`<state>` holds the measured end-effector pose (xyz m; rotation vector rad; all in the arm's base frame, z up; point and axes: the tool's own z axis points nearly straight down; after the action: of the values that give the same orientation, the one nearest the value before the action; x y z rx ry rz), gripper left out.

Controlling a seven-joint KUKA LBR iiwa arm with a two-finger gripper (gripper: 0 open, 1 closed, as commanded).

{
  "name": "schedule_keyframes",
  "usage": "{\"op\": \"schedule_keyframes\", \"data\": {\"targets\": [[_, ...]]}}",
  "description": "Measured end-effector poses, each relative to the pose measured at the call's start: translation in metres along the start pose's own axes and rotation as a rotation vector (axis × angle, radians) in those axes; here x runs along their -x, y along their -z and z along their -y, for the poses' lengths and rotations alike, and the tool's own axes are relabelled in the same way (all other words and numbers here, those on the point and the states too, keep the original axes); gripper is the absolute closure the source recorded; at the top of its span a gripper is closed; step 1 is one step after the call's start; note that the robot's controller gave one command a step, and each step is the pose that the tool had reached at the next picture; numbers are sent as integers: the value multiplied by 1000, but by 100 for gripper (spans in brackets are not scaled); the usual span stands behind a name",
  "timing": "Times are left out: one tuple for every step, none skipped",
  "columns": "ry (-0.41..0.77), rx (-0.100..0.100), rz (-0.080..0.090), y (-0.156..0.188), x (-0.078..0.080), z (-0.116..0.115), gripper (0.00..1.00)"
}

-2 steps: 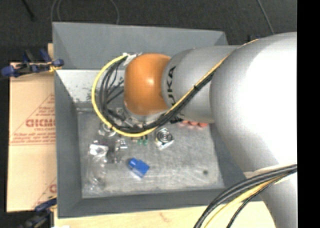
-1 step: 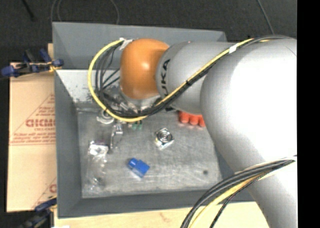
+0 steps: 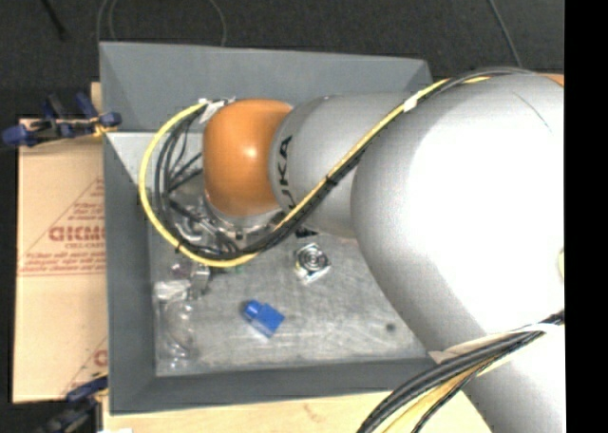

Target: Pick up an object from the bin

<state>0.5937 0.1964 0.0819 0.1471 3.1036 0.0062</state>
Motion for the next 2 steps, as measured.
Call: {"op": "schedule_keyframes", "data": {"targets": [[-5, 8, 16, 3, 5, 0, 100], [-157, -2, -25, 79, -19, -38, 100]]}}
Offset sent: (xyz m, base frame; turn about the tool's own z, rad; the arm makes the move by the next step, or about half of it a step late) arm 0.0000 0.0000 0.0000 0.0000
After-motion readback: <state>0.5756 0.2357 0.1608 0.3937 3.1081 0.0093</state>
